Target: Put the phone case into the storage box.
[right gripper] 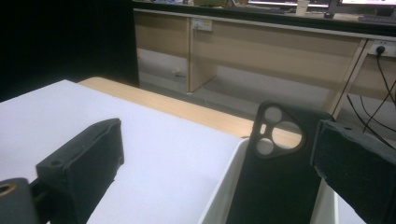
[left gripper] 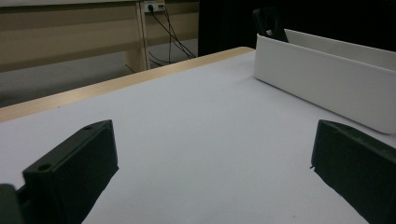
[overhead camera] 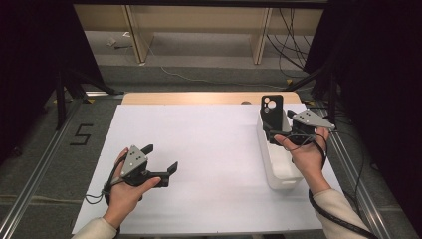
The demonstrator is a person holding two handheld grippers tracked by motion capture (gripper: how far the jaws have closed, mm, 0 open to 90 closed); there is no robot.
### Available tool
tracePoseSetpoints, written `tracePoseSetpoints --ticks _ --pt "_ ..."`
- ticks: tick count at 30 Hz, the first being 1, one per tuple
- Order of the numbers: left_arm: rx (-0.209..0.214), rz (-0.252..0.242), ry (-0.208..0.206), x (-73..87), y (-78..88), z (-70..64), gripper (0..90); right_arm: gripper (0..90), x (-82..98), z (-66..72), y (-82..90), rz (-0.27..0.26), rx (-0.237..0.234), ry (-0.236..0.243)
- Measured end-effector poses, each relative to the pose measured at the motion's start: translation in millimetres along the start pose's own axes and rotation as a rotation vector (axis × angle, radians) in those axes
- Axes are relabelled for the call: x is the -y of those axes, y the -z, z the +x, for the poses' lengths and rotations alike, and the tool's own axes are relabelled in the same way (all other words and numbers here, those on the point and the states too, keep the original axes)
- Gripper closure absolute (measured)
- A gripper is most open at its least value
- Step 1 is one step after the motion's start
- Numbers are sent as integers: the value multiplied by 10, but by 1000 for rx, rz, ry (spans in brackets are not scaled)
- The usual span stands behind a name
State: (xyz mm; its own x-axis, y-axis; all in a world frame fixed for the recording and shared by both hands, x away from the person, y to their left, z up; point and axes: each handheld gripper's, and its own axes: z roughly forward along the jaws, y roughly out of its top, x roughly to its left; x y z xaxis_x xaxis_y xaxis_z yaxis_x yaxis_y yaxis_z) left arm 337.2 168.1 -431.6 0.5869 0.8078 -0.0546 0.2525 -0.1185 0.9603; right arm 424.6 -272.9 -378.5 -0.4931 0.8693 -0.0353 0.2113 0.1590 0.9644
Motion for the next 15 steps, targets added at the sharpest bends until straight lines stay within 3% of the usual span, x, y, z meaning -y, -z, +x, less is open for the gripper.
tracePoseSetpoints --ticks 15 --pt "-2 -1 1 -2 1 2 0 45 60 114 142 2 -48 30"
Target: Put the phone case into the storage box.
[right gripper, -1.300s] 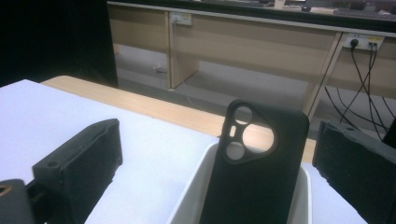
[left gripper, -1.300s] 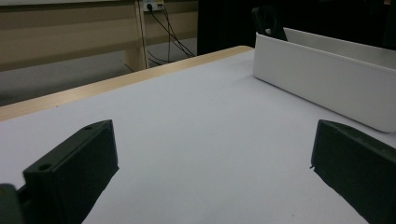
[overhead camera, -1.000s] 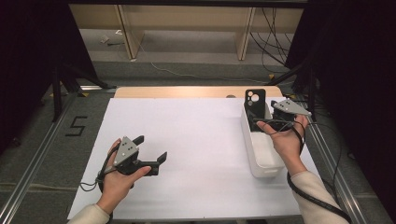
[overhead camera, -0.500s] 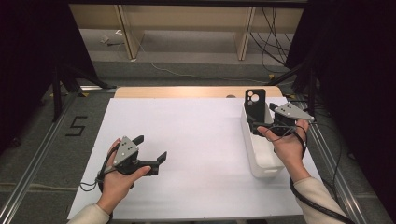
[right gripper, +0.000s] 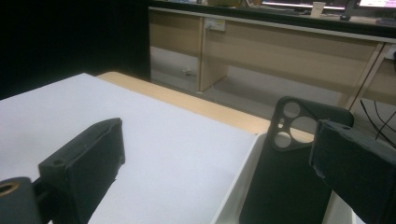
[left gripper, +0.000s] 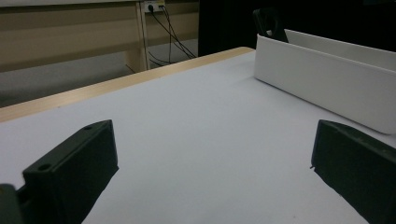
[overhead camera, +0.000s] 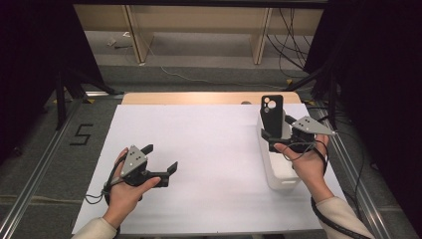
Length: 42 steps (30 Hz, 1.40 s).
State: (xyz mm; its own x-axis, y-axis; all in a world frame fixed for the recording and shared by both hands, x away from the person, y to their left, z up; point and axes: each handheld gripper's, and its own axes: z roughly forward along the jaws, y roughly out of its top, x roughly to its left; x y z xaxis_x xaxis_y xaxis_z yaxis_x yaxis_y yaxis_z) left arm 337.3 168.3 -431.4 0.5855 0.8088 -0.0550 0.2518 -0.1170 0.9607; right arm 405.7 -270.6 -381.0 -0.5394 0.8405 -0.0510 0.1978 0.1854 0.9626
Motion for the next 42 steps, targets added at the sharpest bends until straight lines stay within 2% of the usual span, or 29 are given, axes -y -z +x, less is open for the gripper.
tracePoseSetpoints --ticks 6,15,28,42 --pt "0 1 0 0 0 -1 0 65 36 49 68 -5 -27 4" --pt "0 -1 -1 -2 5 -1 0 140 87 128 136 -13 -68 19" --pt "0 -1 -3 -1 6 -3 0 327 141 266 223 -24 -161 23" --pt "0 -1 -5 -3 11 -4 0 401 211 415 257 -22 -271 39"
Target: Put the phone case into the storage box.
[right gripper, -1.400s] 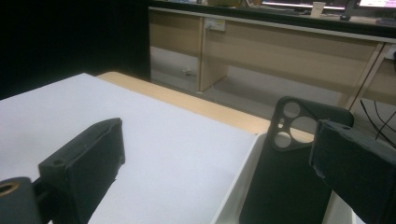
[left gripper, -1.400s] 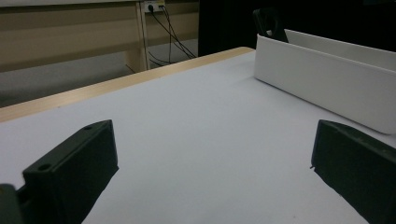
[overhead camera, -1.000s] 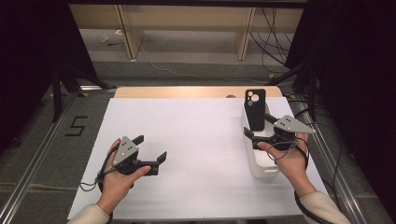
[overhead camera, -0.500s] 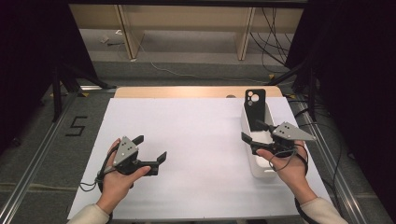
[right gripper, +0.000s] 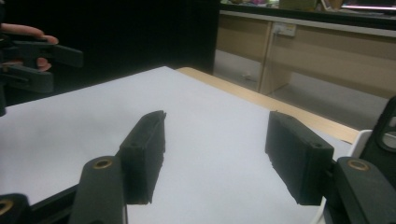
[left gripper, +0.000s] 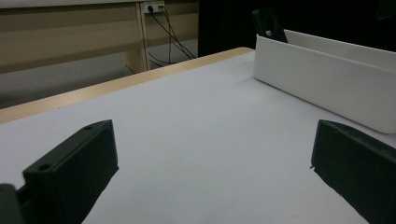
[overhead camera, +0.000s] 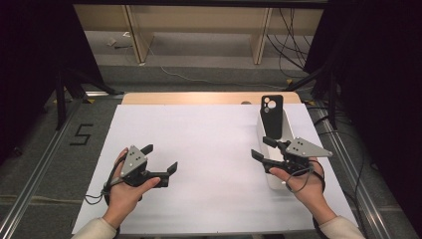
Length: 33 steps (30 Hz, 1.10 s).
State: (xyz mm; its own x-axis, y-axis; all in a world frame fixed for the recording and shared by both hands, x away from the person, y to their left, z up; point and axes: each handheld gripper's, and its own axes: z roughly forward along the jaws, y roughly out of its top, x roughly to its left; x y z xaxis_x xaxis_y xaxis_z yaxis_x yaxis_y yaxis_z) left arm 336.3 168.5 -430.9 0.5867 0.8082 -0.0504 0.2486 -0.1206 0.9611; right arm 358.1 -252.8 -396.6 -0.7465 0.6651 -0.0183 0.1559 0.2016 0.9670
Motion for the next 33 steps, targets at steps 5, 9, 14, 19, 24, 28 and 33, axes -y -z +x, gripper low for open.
tracePoseSetpoints --ticks 5,9,14,19,24,28,33 --pt "1 0 0 0 -1 -3 1 411 28 27 24 4 -28 6" --pt "0 0 1 0 0 -7 0 408 66 32 39 9 -34 1" --pt "0 0 0 0 0 -7 0 400 105 49 52 18 -39 1" --pt "0 0 0 1 1 -7 0 395 134 53 55 22 -44 -1" --pt "0 0 0 1 1 -7 1 390 151 61 54 30 -50 -1" --pt "0 0 -1 1 2 -9 1 385 160 67 49 30 -52 -3" --pt "0 1 -2 2 2 -11 0 378 173 75 36 34 -55 -1"
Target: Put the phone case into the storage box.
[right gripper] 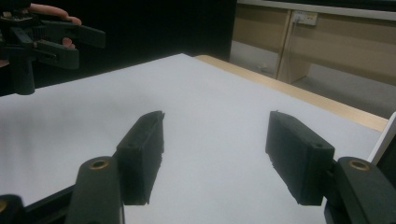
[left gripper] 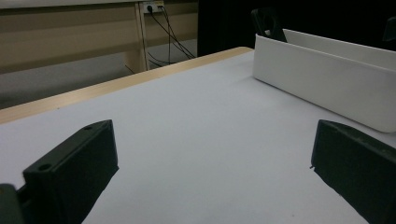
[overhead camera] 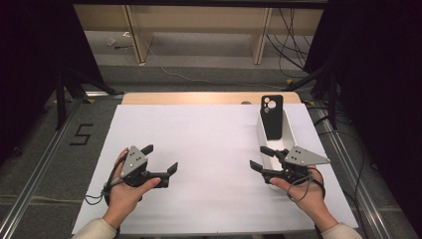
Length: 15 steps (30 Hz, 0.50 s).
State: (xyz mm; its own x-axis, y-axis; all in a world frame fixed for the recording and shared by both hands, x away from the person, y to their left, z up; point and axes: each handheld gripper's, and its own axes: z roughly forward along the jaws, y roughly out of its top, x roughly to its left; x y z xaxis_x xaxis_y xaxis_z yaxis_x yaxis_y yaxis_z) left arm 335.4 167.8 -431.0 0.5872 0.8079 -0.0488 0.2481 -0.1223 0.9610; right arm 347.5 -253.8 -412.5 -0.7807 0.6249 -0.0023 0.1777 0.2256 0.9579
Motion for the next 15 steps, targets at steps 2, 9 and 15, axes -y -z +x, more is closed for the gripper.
tracePoseSetpoints --ticks 2,9,15 --pt "0 0 0 0 1 1 1 375 2 5 -2 1 -3 -2" --pt "1 0 -1 1 1 2 1 348 10 8 -7 3 -6 -4" --pt "1 0 -1 1 2 4 1 324 15 10 -11 1 -10 -14"
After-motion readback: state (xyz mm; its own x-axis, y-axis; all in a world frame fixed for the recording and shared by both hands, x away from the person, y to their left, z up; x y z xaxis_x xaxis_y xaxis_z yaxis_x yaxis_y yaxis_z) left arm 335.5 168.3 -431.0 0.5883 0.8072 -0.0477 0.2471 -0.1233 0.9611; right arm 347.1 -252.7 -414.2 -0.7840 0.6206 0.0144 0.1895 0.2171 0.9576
